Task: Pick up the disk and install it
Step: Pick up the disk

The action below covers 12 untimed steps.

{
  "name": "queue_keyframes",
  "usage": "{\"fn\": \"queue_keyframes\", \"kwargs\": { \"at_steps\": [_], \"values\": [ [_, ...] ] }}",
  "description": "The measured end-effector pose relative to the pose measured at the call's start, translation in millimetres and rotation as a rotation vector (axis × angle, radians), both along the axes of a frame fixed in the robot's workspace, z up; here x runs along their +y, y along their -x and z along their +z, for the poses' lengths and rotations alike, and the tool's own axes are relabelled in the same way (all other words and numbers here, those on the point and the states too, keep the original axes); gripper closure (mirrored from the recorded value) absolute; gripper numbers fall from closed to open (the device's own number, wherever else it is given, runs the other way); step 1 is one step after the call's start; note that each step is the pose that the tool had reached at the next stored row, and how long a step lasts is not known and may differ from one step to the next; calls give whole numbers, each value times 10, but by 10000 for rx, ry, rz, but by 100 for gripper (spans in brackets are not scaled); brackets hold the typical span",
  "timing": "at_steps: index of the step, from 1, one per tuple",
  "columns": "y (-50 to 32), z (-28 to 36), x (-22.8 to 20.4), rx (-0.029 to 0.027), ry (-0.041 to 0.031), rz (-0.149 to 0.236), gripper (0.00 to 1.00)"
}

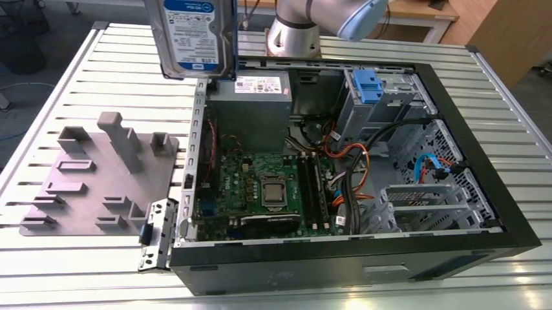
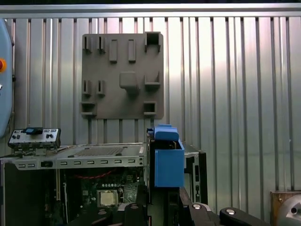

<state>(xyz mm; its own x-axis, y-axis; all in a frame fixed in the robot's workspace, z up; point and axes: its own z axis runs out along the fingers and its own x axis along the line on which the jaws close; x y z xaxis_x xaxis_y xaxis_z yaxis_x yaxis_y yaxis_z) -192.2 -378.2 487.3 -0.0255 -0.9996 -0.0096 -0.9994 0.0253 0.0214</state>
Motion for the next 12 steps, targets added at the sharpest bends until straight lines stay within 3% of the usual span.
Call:
{"fn": "queue_keyframes", "kwargs": {
  "at_steps": [8,9,12],
  "values": [
    [-268,-1,0,0,0,1,65],
    [-338,-2,0,0,0,0,65],
    [-445,-2,0,0,0,1,65]
  ]
}}
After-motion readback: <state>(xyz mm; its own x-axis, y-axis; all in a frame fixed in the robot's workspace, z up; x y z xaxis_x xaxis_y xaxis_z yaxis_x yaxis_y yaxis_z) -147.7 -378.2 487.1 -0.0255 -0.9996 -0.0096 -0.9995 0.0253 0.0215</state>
